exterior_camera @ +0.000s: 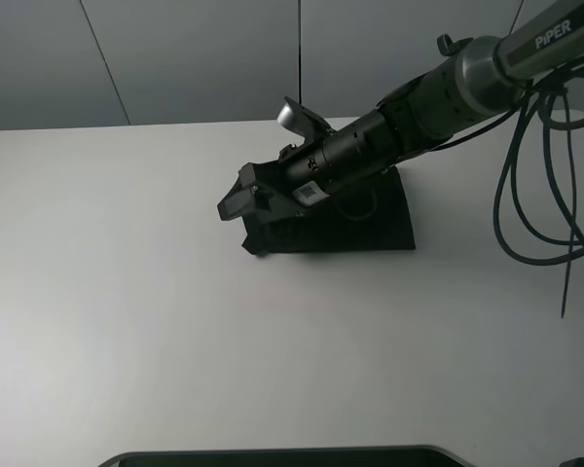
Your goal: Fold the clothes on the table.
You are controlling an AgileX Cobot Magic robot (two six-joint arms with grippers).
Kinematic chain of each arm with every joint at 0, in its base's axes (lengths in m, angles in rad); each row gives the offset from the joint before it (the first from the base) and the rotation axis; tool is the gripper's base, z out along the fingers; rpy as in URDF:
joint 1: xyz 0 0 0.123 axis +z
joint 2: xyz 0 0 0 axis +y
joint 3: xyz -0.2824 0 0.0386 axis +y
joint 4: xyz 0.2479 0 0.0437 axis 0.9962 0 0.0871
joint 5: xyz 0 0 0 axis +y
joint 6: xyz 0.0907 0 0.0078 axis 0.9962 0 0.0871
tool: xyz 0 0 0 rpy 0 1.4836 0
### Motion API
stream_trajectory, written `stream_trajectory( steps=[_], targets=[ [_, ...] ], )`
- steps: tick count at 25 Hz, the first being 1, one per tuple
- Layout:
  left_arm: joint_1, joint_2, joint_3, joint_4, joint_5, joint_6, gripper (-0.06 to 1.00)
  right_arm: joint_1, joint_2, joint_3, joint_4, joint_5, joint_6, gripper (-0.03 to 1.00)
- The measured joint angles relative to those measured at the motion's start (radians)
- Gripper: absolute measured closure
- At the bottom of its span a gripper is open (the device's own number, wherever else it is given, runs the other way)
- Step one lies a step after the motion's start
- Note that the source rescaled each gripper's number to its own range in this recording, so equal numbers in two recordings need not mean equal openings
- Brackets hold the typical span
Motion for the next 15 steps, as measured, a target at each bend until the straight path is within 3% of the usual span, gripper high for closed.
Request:
stream_trajectory(
  steps=[9, 12, 15],
  targets=[
    [0.0, -0.219, 0.0, 0.055, 0.055, 0.0, 0.13, 0.007, -0.233, 0.0, -0.002, 0.109, -0.094, 0.21],
    [0.0, -0.276, 0.0, 0.086, 0.116, -0.002, 0.13, 0.007, -0.382, 0.0, -0.101, 0.112, -0.099, 0.21],
    [0.0, -0.326, 0.0, 0.114, 0.164, -0.034, 0.13, 0.009, -0.542, 0.0, -0.292, 0.112, -0.045, 0.21]
  ],
)
